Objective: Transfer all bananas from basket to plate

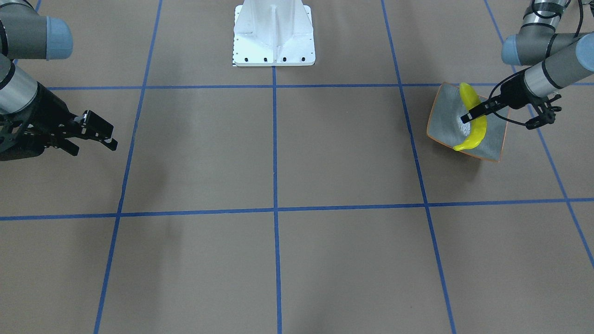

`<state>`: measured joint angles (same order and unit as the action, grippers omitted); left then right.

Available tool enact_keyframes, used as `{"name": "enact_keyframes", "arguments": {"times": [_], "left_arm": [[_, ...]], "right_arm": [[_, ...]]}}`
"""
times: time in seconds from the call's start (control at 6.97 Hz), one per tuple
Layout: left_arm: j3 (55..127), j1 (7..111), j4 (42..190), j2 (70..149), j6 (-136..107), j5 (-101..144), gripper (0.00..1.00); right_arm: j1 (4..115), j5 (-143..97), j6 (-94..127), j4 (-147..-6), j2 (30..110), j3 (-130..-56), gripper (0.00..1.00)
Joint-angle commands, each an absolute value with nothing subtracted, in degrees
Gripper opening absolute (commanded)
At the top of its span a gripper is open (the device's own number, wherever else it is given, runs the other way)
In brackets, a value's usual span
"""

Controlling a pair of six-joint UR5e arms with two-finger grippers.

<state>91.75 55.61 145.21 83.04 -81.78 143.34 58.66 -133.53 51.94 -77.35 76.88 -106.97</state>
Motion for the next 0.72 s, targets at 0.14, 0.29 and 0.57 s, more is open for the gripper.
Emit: {"name": "enact_keyframes", "arguments": {"times": [0.14,0.29,0.57], "left_arm": [[92.29,57.12,148.25,81.83,-81.30,144.31,1.00],[92.46,59.83,148.27,81.65,-81.30,146.67,1.00],[93.60,65.27,148.27,83.05,-81.12,146.78,1.00]], "right_arm": [[58.89,-133.77,51.94,-77.34,76.90,-107.14,0.99],[58.89,-133.77,51.86,-77.26,76.90,-107.05,0.99],[61.59,-133.77,47.41,-78.04,77.95,-106.00,0.99]]}}
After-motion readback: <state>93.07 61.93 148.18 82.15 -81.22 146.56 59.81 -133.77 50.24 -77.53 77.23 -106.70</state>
